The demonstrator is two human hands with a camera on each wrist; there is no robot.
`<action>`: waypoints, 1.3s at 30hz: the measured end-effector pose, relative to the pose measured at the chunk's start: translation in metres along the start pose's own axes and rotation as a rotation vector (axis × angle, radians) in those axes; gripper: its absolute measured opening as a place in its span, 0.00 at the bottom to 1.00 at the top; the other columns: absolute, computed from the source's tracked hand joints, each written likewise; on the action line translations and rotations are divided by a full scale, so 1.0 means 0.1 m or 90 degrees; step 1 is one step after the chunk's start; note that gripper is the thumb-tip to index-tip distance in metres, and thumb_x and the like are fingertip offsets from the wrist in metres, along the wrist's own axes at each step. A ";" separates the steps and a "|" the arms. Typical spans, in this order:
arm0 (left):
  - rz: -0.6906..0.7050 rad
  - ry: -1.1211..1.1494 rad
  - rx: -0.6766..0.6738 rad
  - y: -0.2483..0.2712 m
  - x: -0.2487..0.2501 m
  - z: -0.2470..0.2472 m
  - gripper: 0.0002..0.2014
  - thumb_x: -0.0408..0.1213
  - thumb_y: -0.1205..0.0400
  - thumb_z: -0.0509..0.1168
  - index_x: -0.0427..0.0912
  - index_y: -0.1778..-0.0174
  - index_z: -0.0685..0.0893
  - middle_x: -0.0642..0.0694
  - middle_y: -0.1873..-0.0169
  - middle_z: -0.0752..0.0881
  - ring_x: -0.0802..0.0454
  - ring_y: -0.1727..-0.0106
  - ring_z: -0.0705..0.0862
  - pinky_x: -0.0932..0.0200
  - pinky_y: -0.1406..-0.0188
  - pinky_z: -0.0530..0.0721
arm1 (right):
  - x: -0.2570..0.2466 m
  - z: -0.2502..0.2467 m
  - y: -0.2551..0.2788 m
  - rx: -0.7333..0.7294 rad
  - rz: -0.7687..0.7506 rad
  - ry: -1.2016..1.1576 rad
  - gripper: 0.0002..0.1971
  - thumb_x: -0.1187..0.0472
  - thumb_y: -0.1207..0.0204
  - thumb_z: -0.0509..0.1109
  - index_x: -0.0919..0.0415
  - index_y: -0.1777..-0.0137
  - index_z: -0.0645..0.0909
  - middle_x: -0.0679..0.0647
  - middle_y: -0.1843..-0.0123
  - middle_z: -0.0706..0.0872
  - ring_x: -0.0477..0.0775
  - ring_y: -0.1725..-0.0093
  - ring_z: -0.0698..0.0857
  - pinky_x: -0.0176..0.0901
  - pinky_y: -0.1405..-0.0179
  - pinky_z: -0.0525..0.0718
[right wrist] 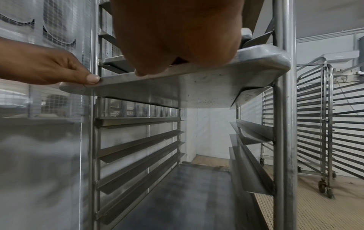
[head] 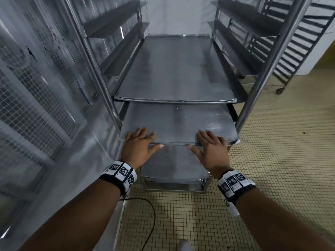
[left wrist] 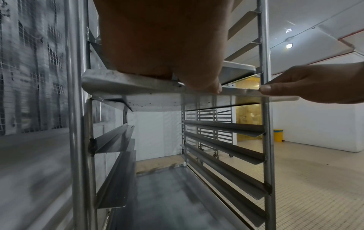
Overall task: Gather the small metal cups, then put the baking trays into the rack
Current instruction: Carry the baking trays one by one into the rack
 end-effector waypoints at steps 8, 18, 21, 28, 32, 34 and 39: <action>-0.043 0.041 -0.008 -0.43 -0.10 0.04 0.50 0.80 0.27 0.31 0.56 0.17 0.70 0.47 0.15 0.65 0.46 0.13 0.58 0.40 0.18 0.57 | 0.14 0.11 -0.44 -0.020 -0.012 -0.042 0.30 0.33 0.15 0.54 0.50 0.22 0.75 0.46 0.20 0.75 0.53 0.17 0.68 0.59 0.25 0.65; -0.062 0.076 -0.057 -0.85 -0.26 0.13 0.47 0.80 0.27 0.37 0.61 0.16 0.65 0.49 0.13 0.58 0.49 0.12 0.53 0.40 0.17 0.50 | 0.23 0.17 -0.79 -0.050 -0.028 -0.085 0.38 0.32 0.19 0.41 0.52 0.19 0.73 0.50 0.17 0.72 0.55 0.16 0.66 0.59 0.24 0.62; -0.063 0.055 -0.065 -0.95 -0.30 0.14 0.39 0.75 0.21 0.46 0.60 0.16 0.66 0.49 0.13 0.60 0.47 0.12 0.54 0.39 0.17 0.52 | 0.23 0.19 -0.88 -0.066 -0.014 -0.093 0.41 0.30 0.22 0.38 0.51 0.18 0.71 0.48 0.16 0.70 0.54 0.16 0.64 0.59 0.22 0.60; -0.075 0.062 -0.062 -1.06 -0.33 0.12 0.33 0.68 0.16 0.53 0.60 0.16 0.67 0.48 0.13 0.60 0.46 0.12 0.54 0.40 0.18 0.50 | 0.17 0.17 -0.99 -0.087 -0.001 -0.098 0.38 0.32 0.22 0.42 0.49 0.21 0.75 0.47 0.16 0.71 0.54 0.16 0.64 0.56 0.23 0.58; -0.073 0.087 -0.068 -1.09 -0.36 0.15 0.33 0.69 0.17 0.53 0.61 0.16 0.66 0.49 0.13 0.59 0.47 0.12 0.53 0.40 0.17 0.48 | 0.17 0.19 -1.01 -0.112 0.017 -0.089 0.39 0.28 0.20 0.37 0.47 0.19 0.71 0.46 0.15 0.67 0.53 0.14 0.61 0.56 0.19 0.54; -0.070 0.090 -0.081 -1.11 -0.37 0.14 0.33 0.69 0.17 0.52 0.61 0.16 0.65 0.49 0.12 0.57 0.47 0.12 0.52 0.38 0.17 0.47 | 0.17 0.21 -1.02 -0.125 0.034 -0.082 0.31 0.33 0.16 0.44 0.45 0.19 0.71 0.45 0.14 0.66 0.54 0.14 0.59 0.60 0.17 0.51; -0.066 0.099 -0.090 -1.13 -0.37 0.15 0.33 0.69 0.17 0.52 0.62 0.16 0.65 0.49 0.12 0.57 0.45 0.12 0.51 0.35 0.16 0.46 | 0.12 0.20 -0.95 -0.138 0.088 -0.079 0.27 0.39 0.14 0.45 0.42 0.18 0.67 0.45 0.13 0.63 0.55 0.13 0.57 0.62 0.15 0.48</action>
Point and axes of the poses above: each hand's wrist, its own y-axis away from the middle knuckle, its own z-axis out of the palm, x = y × z, the point moved 8 cm from there along -y, towards the middle knuckle
